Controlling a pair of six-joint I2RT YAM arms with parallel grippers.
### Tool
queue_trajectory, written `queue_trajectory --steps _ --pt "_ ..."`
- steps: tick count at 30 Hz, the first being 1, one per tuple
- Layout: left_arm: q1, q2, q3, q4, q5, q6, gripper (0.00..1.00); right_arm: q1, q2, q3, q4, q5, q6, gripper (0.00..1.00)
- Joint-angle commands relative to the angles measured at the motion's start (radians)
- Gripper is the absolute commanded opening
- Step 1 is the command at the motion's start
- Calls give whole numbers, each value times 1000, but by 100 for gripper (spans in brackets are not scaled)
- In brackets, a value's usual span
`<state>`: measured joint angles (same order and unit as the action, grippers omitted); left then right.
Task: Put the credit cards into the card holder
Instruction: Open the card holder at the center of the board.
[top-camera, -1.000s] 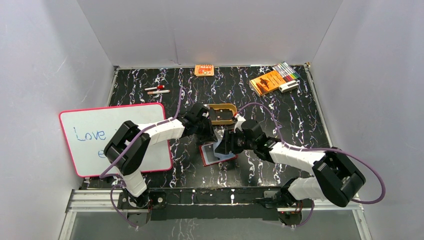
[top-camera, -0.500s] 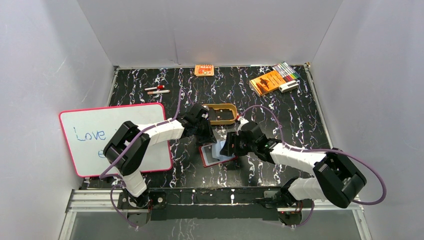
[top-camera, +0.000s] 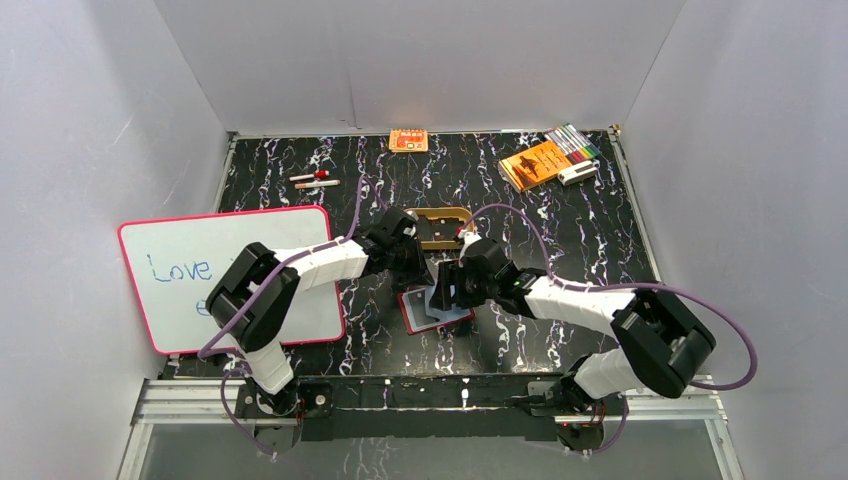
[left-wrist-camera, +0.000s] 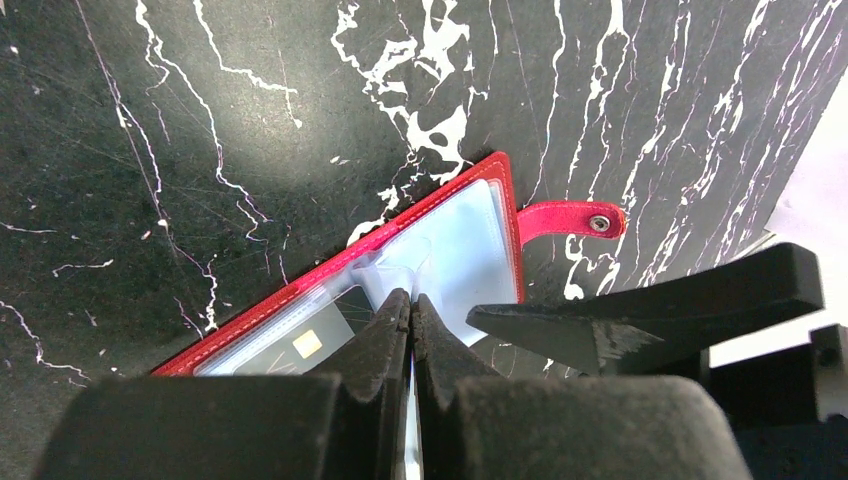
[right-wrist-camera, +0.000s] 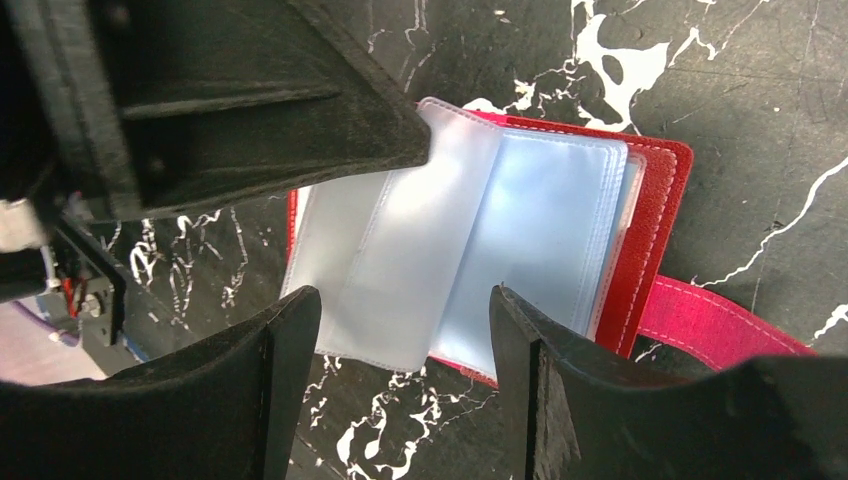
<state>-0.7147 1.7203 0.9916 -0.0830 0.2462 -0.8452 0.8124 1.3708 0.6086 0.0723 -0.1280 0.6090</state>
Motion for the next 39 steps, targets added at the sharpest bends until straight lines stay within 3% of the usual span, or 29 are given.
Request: queue_trajectory --steps 1,7,11,16,17,26,29,36,39 --pt "5 -57 -12 -1 17 -3 0 14 40 56 -35 56 -17 71" --pt "4 -63 -16 0 19 -4 0 26 64 73 -71 116 -1 68" --pt "4 -70 -20 -5 21 -3 1 26 50 64 -104 161 12 59" --pt "4 -87 -27 -16 15 -2 13 27 43 57 -108 166 14 35" --pt "5 -101 -30 -21 15 -1 21 27 41 57 -112 169 15 32" --pt "4 -209 -47 -136 -59 26 38 26 31 53 -113 167 18 27" --pt "4 -275 -61 -182 -104 39 41 26 24 48 -108 166 18 20" --pt "-4 -379 -79 -151 -52 39 43 26 1 32 -102 155 44 1" --pt "-29 -345 -77 -80 -1 38 41 25 -1 21 -103 156 65 0"
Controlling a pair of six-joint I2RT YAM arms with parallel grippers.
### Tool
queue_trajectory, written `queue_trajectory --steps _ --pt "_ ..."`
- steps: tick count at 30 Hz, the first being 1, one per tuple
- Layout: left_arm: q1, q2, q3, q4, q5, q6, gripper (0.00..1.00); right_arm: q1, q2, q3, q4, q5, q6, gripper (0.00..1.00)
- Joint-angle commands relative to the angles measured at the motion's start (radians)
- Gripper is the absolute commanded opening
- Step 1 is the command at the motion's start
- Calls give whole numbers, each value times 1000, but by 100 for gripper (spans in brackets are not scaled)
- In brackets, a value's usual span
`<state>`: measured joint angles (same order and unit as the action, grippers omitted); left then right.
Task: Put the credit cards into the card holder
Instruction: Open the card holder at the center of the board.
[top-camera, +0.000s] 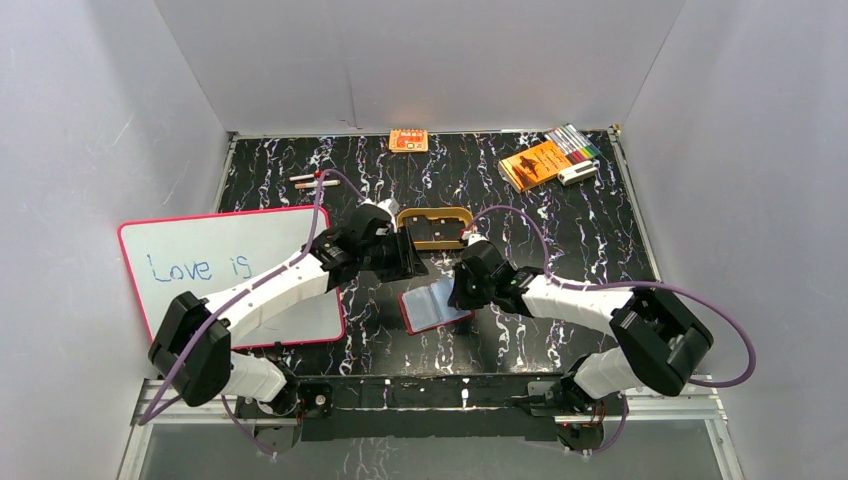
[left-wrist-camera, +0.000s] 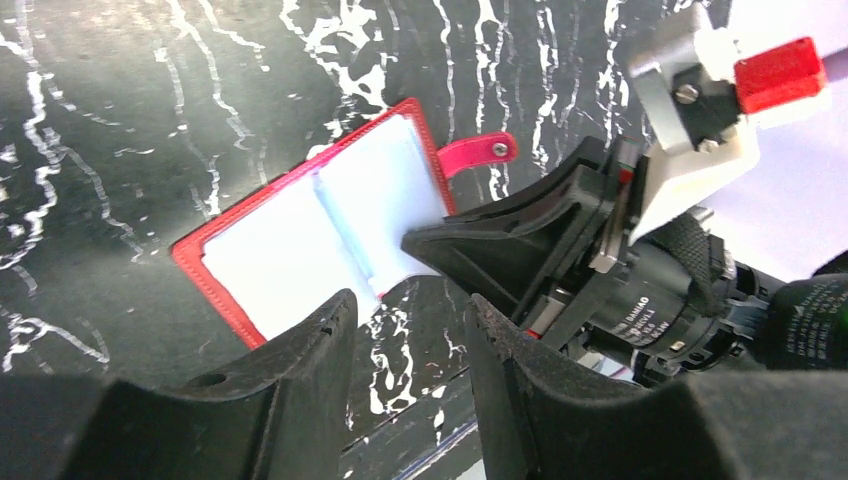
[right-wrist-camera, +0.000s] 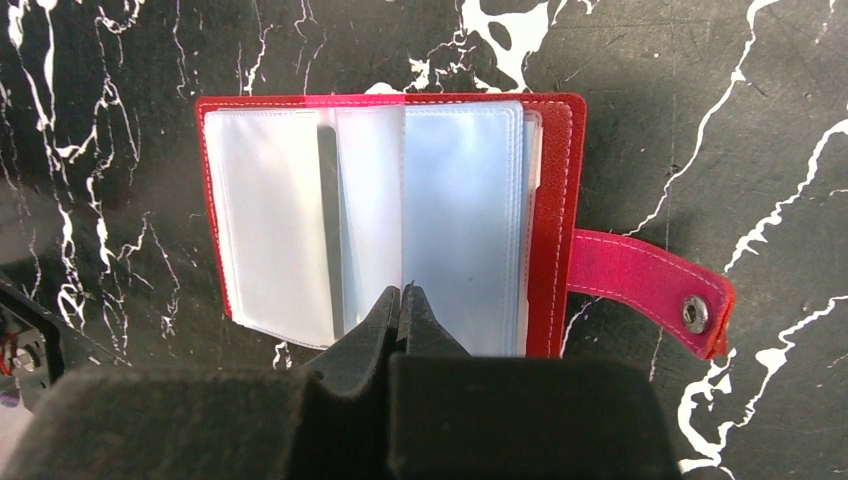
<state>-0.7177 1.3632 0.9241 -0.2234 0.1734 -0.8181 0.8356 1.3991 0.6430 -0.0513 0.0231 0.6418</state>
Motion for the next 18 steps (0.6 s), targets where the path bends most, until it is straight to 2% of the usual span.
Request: queue_trajectory --steps 1,7,14,16,18 --pt "-32 47 -8 77 86 10 40 3 -31 -18 21 6 49 0" --pt "-44 164 -51 155 94 6 25 3 -60 -82 14 55 165 0" --pt "-45 207 -85 164 52 22 19 3 -144 -169 25 96 250 0" --pt "-45 213 -87 155 42 24 18 3 -154 -158 -5 102 245 16" --pt "-45 202 -85 140 29 23 17 3 -174 -136 -55 116 231 37"
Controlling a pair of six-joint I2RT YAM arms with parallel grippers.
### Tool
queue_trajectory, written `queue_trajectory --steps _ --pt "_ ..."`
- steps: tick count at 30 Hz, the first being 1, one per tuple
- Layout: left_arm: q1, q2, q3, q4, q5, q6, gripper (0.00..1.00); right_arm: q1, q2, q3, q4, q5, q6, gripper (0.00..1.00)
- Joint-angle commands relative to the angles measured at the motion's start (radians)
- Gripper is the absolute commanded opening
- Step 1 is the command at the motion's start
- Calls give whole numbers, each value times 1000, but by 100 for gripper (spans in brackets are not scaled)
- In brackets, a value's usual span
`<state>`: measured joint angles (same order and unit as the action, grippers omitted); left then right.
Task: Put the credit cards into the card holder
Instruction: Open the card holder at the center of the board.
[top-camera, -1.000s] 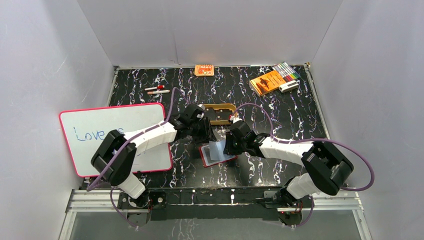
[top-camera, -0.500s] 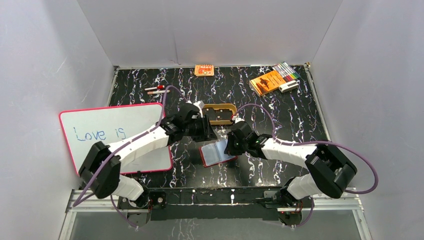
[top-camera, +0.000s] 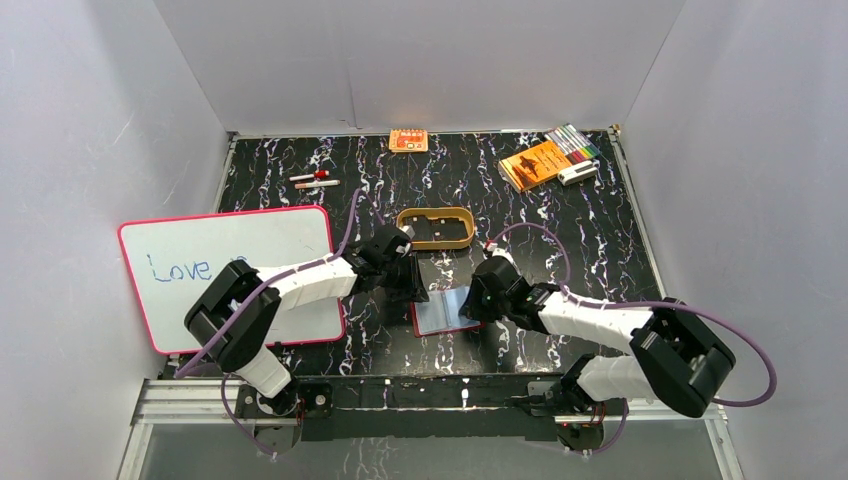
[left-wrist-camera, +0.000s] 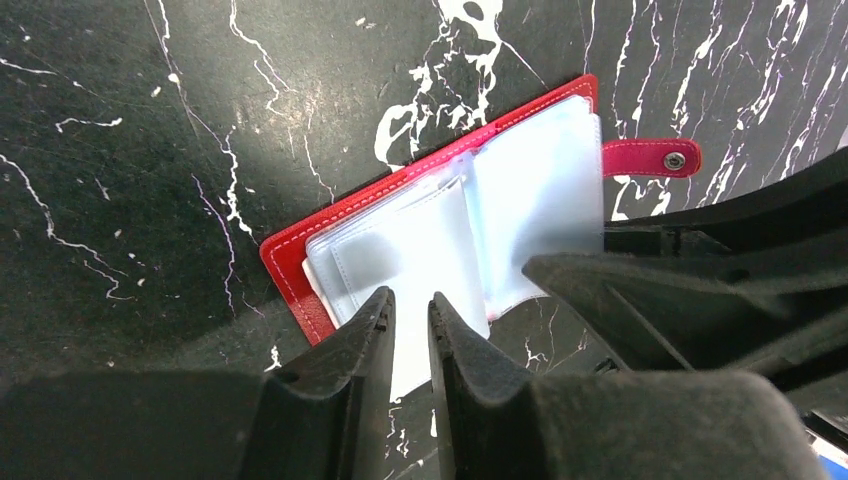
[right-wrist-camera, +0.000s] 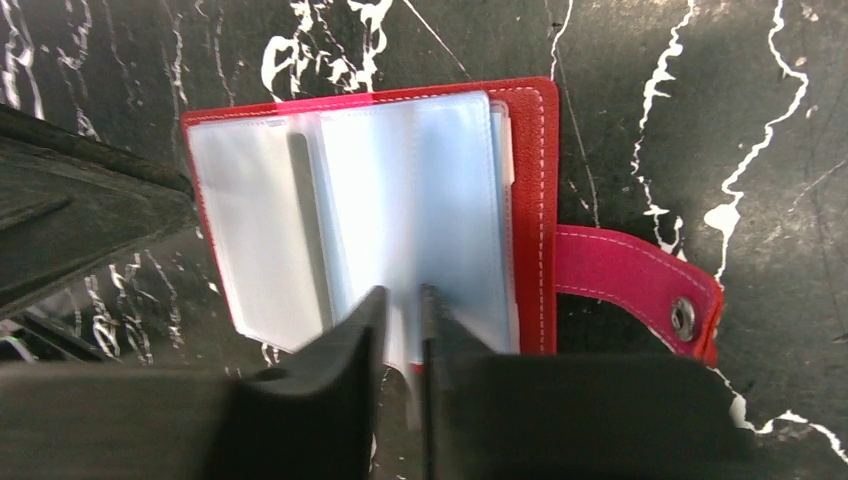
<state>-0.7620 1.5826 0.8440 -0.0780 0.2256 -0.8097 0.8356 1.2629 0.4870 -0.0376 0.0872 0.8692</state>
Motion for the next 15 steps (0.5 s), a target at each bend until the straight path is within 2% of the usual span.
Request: queue_trajectory --steps 1,4,7,11,15 --pt "-1 -31 -5 -13 -32 16 17 3 -55 31 -95 61 -3 44" --pt "0 -97 -3 -38 -59 19 18 3 -121 73 -170 85 -42 56" --pt "0 -158 6 -62 -75 28 20 3 -157 143 -241 73 -111 59" --pt "0 -241 6 -78 -101 30 22 3 -130 190 -174 -61 -184 52" --pt "1 -324 -12 -105 -144 22 23 3 -29 208 -103 -159 -181 34"
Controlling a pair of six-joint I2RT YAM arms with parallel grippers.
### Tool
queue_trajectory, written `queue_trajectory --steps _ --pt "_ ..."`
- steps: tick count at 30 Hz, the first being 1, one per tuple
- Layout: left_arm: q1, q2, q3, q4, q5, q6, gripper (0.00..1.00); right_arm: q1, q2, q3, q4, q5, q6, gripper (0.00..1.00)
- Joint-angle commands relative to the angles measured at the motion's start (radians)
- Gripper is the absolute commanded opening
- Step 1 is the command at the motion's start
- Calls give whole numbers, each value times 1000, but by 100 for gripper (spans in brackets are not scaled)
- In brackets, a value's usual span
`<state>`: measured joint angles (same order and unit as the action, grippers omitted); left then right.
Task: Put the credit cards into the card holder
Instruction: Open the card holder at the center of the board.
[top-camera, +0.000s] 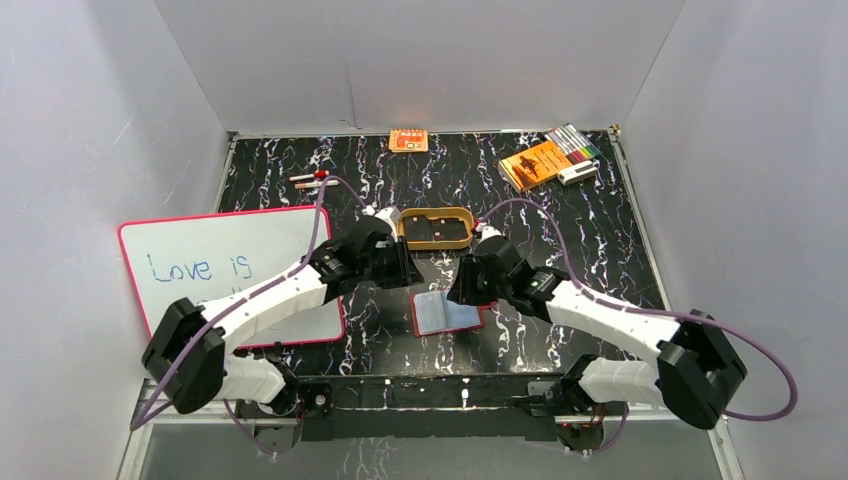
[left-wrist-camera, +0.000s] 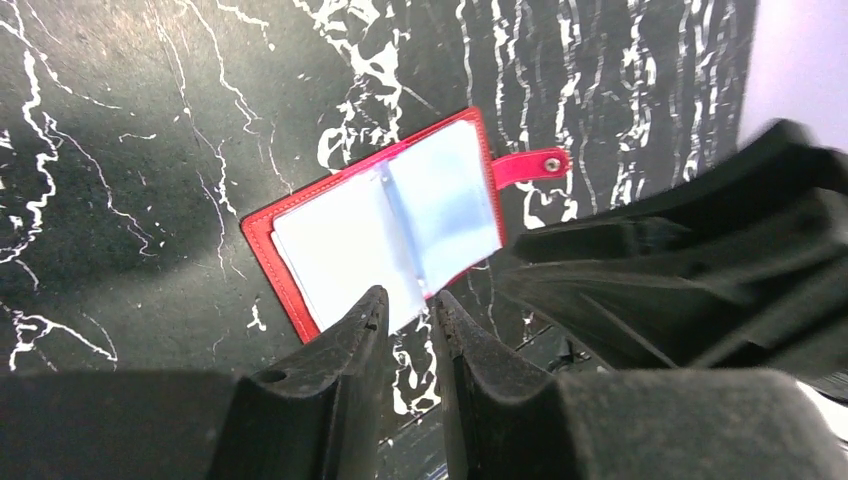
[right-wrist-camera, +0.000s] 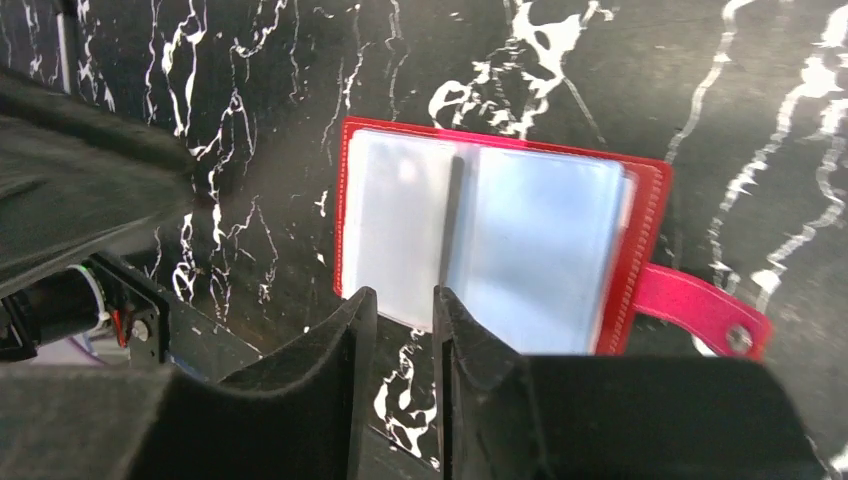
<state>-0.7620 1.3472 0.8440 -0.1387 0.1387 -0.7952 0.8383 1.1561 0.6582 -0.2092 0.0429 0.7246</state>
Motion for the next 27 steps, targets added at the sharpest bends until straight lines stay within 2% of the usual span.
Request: queue_trajectory --steps 1,8,21,24,27 --pt "0 -105 -18 -48 -62 6 23 1 97 28 99 -136 -31 32" --pt "0 -168 -48 -76 -71 -4 23 11 202 -2 259 -216 5 29" --pt "0 -218 -70 -103 -89 2 22 39 399 23 344 -258 50 28" --pt "0 -236 -71 -112 -99 8 23 46 391 36 350 -261 50 34" --pt "1 -260 -66 -123 -112 18 24 48 313 49 309 -230 52 47"
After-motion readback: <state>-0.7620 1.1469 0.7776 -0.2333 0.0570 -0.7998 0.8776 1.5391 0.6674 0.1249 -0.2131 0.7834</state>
